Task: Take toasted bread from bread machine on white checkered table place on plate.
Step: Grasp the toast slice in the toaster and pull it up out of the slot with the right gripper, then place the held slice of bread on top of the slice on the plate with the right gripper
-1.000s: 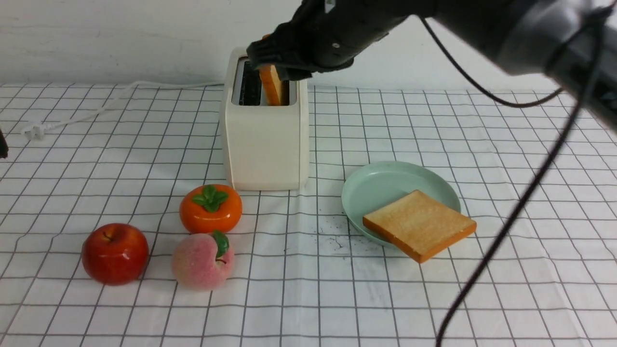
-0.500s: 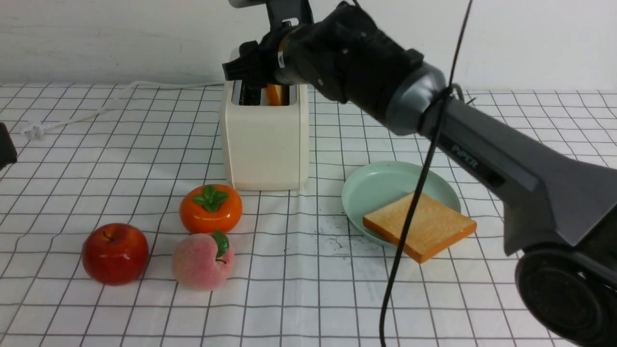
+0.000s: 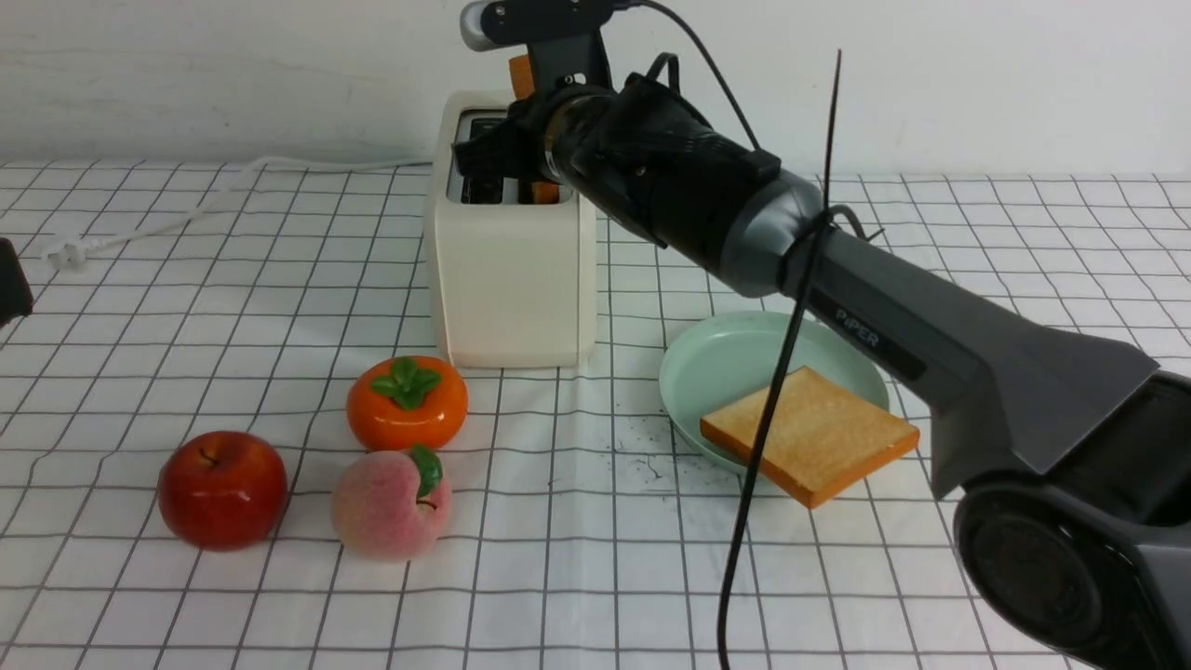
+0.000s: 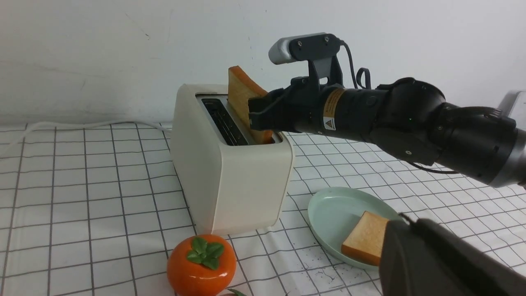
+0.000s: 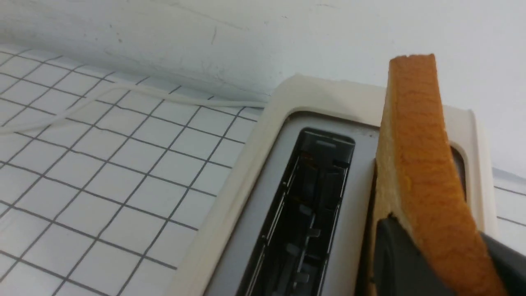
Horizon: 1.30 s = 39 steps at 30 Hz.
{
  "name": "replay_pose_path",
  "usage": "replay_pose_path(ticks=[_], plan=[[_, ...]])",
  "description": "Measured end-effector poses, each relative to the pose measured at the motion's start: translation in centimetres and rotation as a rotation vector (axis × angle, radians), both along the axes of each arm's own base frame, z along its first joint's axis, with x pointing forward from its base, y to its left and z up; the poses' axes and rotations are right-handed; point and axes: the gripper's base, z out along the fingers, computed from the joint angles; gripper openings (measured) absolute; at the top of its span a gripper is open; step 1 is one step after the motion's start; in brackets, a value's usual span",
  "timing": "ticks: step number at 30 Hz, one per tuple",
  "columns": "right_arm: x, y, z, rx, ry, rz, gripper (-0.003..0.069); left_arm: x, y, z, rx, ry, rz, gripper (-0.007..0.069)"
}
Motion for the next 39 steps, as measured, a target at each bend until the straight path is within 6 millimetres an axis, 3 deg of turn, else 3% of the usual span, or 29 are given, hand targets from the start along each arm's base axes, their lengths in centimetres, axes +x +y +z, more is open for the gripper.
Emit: replay_pose_path(ticks=[3, 6, 7, 9, 12, 15, 17, 21, 24, 25, 27, 28, 29, 30, 31, 32, 39], plan=[[-0.3, -0.1, 1.0, 0.010, -0.013, 0.001, 0.0113, 0.0, 0.0, 0.0, 0.000, 0.000, 0.000, -0.0013], [-2.1, -0.4, 5.4, 0.054, -0.071, 0.013, 0.0113, 0.0, 0.0, 0.0, 0.003, 0.001, 0.003, -0.0013], [-2.3, -0.4, 5.8, 0.057, -0.077, 0.015, 0.0113, 0.0, 0.0, 0.0, 0.004, 0.002, 0.003, -0.0013], [-5.1, -0.9, 11.0, 0.075, -0.145, 0.037, 0.0113, 0.0, 0.0, 0.0, 0.006, 0.002, 0.005, -0.0013], [-9.8, -2.7, 17.0, -0.012, -0.178, 0.055, 0.0113, 0.0, 0.1, -0.1, 0.010, 0.005, 0.009, -0.0013], [-13.6, -5.5, 20.6, -0.117, -0.114, 0.073, 0.0113, 0.0, 0.1, -0.2, 0.015, 0.013, 0.014, -0.0013], [-15.0, -7.8, 21.2, -0.174, -0.014, 0.079, 0.0113, 0.1, 0.2, -0.3, 0.020, 0.022, 0.021, -0.0013], [-16.2, -12.7, 20.4, -0.238, 0.175, 0.050, 0.0113, 0.1, 0.3, -0.5, 0.037, 0.042, 0.031, -0.0013], [-16.8, -16.9, 15.6, -0.205, 0.421, 0.039, 0.0113, 0.0, 0.3, -0.6, 0.063, 0.043, 0.027, -0.0013], [-16.9, -17.4, 15.5, -0.195, 0.427, 0.031, 0.0113, 0.0, 0.3, -0.6, 0.062, 0.044, 0.027, -0.0013], [-16.5, -19.1, 11.5, -0.128, 0.566, 0.042, 0.0113, 0.0, 0.3, -0.6, 0.064, 0.047, 0.022, -0.0013], [-16.2, -19.5, 9.2, -0.086, 0.632, 0.070, 0.0113, 0.0, 0.2, -0.6, 0.061, 0.050, 0.020, -0.0013], [-15.9, -19.8, 8.8, -0.074, 0.635, 0.067, 0.0113, 0.0, 0.2, -0.7, 0.059, 0.052, 0.019, -0.0013], [-14.9, -20.1, 5.8, 0.007, 0.700, 0.128, 0.0113, 0.0, 0.2, -0.7, 0.056, 0.056, 0.018, -0.0013], [-14.5, -20.2, 5.3, 0.020, 0.705, 0.128, 0.0113, 0.0, 0.2, -0.7, 0.056, 0.057, 0.018, -0.0013], [-13.5, -20.3, 3.5, 0.090, 0.729, 0.176, 0.0113, 0.0, 0.2, -0.7, 0.055, 0.061, 0.017, -0.0013], [-8.8, -20.7, -1.5, 0.347, 0.722, 0.243, 0.0113, -0.1, 0.2, -0.8, 0.054, 0.077, 0.018, -0.0013]])
